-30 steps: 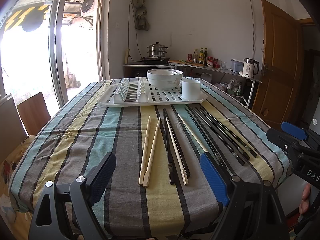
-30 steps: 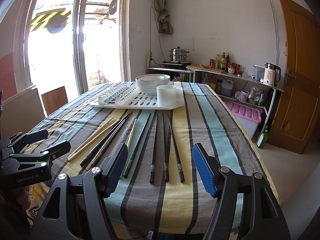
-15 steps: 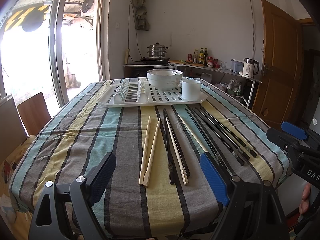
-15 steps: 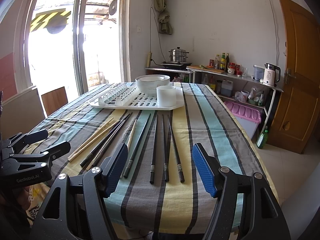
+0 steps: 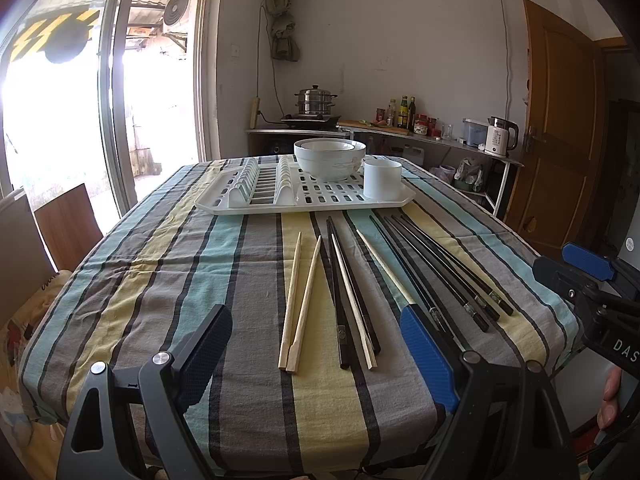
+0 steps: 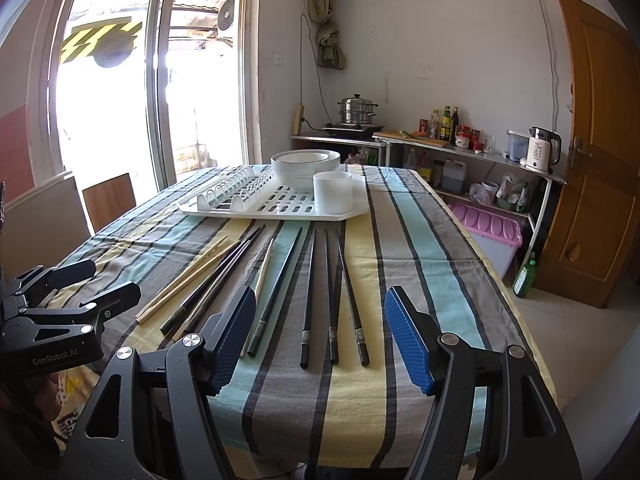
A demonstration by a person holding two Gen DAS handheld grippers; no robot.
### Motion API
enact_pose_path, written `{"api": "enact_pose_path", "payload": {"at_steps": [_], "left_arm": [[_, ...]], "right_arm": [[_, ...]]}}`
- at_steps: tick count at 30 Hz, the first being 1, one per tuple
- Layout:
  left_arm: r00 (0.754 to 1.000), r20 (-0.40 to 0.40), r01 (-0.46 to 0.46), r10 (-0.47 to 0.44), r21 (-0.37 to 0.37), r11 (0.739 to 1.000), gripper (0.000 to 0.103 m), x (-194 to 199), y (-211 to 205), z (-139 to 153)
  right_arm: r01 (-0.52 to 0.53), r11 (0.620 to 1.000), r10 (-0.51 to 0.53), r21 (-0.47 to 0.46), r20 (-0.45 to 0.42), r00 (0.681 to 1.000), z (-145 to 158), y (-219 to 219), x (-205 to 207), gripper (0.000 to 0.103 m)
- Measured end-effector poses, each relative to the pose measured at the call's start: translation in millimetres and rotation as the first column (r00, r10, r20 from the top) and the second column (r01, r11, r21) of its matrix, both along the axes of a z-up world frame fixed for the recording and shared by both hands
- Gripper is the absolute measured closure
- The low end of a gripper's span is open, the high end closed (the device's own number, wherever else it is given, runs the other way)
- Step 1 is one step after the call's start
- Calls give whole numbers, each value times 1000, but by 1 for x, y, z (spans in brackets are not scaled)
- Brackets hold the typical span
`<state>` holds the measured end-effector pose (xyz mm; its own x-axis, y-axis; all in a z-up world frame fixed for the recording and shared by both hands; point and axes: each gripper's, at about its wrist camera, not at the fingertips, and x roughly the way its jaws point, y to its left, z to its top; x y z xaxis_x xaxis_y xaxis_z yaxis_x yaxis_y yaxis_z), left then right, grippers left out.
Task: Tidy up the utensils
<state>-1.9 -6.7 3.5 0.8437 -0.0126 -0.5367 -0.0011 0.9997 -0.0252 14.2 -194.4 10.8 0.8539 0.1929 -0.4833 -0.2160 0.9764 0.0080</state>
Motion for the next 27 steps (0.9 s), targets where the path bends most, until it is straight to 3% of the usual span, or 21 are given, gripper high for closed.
{"api": "enact_pose_path", "payload": {"at_steps": [14, 27], "left_arm": [[1000, -15, 8, -8, -18, 1000, 17, 3, 5, -2], [999, -47, -11, 11, 3, 1000, 21, 34, 16, -6]], "right_arm": [[0, 1000, 0, 2, -3, 1000, 2, 0, 1, 35], [1, 1000, -1, 3, -12, 1000, -3, 1, 26, 35]]}}
